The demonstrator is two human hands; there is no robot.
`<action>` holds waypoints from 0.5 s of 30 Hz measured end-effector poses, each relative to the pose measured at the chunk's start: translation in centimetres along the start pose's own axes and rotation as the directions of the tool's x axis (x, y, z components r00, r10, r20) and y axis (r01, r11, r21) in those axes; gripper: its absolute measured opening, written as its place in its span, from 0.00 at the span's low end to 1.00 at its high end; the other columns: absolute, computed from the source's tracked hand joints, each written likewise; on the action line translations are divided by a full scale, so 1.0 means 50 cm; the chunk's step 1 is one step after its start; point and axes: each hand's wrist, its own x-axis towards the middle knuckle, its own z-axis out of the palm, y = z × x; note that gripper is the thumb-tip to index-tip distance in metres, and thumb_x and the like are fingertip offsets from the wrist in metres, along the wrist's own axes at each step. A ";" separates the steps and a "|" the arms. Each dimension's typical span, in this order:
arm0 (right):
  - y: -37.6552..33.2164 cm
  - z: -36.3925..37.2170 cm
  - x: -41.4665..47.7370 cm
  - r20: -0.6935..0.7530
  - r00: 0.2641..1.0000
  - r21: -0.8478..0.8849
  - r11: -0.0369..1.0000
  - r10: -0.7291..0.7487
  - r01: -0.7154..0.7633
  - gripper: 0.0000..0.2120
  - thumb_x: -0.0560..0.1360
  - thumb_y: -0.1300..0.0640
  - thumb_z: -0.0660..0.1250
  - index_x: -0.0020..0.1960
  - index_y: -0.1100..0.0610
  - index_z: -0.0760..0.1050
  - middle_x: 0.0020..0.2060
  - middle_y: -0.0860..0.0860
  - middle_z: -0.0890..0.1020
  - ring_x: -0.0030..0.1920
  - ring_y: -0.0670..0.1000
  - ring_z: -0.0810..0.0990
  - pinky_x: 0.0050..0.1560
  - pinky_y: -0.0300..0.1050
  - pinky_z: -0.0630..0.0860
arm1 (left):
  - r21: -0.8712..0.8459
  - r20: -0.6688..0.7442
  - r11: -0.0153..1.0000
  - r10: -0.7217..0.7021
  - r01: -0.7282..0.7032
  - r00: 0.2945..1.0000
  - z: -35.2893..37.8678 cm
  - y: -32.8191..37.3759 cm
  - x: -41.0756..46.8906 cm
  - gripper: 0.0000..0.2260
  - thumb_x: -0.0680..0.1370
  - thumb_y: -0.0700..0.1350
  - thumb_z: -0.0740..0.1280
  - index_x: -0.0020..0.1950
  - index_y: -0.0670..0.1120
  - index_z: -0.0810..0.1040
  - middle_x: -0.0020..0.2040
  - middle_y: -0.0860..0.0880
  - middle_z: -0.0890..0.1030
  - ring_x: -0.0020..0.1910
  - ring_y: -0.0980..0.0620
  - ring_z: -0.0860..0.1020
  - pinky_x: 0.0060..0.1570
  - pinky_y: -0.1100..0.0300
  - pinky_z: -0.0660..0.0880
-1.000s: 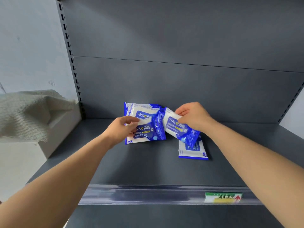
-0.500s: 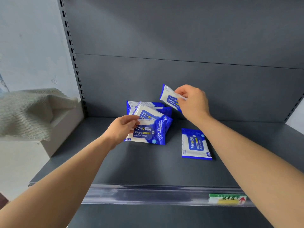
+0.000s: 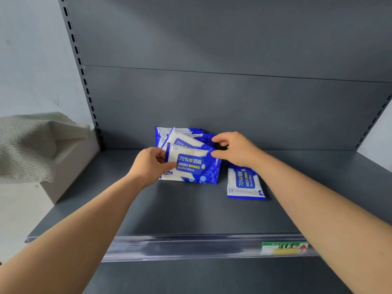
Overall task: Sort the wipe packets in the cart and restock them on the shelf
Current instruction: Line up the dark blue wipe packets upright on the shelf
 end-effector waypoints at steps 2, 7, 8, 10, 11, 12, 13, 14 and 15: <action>0.033 -0.033 -0.020 0.150 0.973 -0.242 0.961 0.176 -0.136 0.38 0.68 0.52 0.75 0.74 0.53 0.63 0.69 0.51 0.72 0.65 0.51 0.74 0.63 0.44 0.72 | 0.019 -0.029 1.000 -0.003 0.004 1.000 -0.003 -0.007 0.001 0.14 0.71 0.48 0.74 0.48 0.41 0.77 0.47 0.50 0.81 0.42 0.54 0.80 0.35 0.63 0.76; 0.069 -0.049 -0.062 0.270 0.890 -0.414 0.879 0.368 -0.238 0.46 0.63 0.47 0.79 0.74 0.55 0.61 0.70 0.50 0.70 0.67 0.51 0.72 0.66 0.46 0.70 | 0.083 -0.111 0.996 -0.007 0.016 0.994 0.005 -0.012 -0.001 0.13 0.71 0.47 0.75 0.42 0.41 0.74 0.52 0.49 0.77 0.43 0.53 0.77 0.34 0.65 0.72; 0.071 -0.047 -0.064 0.267 0.886 -0.403 0.879 0.380 -0.255 0.41 0.61 0.47 0.80 0.69 0.57 0.69 0.63 0.50 0.77 0.61 0.52 0.78 0.60 0.46 0.74 | 0.090 -0.112 0.996 -0.013 0.023 0.994 0.005 -0.009 -0.001 0.13 0.71 0.48 0.75 0.41 0.42 0.73 0.54 0.49 0.75 0.44 0.53 0.76 0.32 0.67 0.69; 0.073 -0.045 -0.070 0.258 0.894 -0.325 0.904 0.366 -0.276 0.29 0.59 0.49 0.81 0.55 0.61 0.78 0.46 0.51 0.85 0.47 0.53 0.84 0.50 0.46 0.78 | 0.083 -0.084 0.996 -0.036 0.043 0.996 0.001 -0.004 -0.001 0.13 0.71 0.48 0.75 0.39 0.44 0.71 0.53 0.49 0.77 0.43 0.53 0.77 0.30 0.66 0.68; 0.072 -0.047 -0.072 0.248 0.908 -0.237 0.930 0.337 -0.280 0.23 0.60 0.52 0.81 0.50 0.60 0.78 0.42 0.52 0.86 0.44 0.53 0.85 0.48 0.46 0.79 | 0.077 -0.069 0.996 -0.048 0.054 0.996 -0.001 -0.002 -0.001 0.13 0.71 0.47 0.75 0.40 0.43 0.72 0.50 0.48 0.79 0.41 0.52 0.78 0.29 0.64 0.70; 0.069 -0.048 -0.074 0.235 0.927 -0.099 0.956 0.293 -0.277 0.18 0.63 0.56 0.80 0.48 0.60 0.78 0.42 0.53 0.86 0.44 0.54 0.85 0.47 0.46 0.79 | 0.071 -0.060 0.995 -0.062 0.066 0.996 -0.004 -0.001 -0.001 0.13 0.71 0.47 0.75 0.41 0.42 0.73 0.48 0.48 0.80 0.41 0.51 0.79 0.30 0.62 0.72; 0.062 -0.047 -0.076 0.224 0.943 0.074 0.960 0.246 -0.268 0.14 0.66 0.60 0.78 0.47 0.60 0.78 0.43 0.55 0.86 0.45 0.56 0.85 0.47 0.46 0.80 | 0.066 -0.054 0.995 -0.074 0.078 0.996 -0.007 0.000 -0.002 0.13 0.70 0.47 0.75 0.42 0.41 0.74 0.46 0.48 0.81 0.41 0.50 0.80 0.31 0.61 0.74; 0.056 -0.044 -0.076 0.210 0.955 0.239 0.935 0.212 -0.260 0.10 0.69 0.63 0.75 0.48 0.60 0.77 0.46 0.57 0.85 0.47 0.57 0.84 0.49 0.47 0.80 | 0.058 -0.051 0.994 -0.085 0.088 0.995 -0.009 0.001 -0.004 0.14 0.70 0.47 0.75 0.44 0.40 0.74 0.45 0.48 0.81 0.41 0.49 0.80 0.33 0.59 0.75; 0.050 -0.036 -0.074 0.188 0.961 0.360 0.897 0.202 -0.258 0.08 0.71 0.64 0.73 0.49 0.60 0.76 0.48 0.59 0.84 0.49 0.58 0.83 0.52 0.50 0.80 | 0.050 -0.054 0.994 -0.094 0.097 0.994 -0.010 0.001 -0.007 0.14 0.70 0.47 0.75 0.45 0.39 0.75 0.44 0.47 0.82 0.42 0.48 0.81 0.35 0.57 0.76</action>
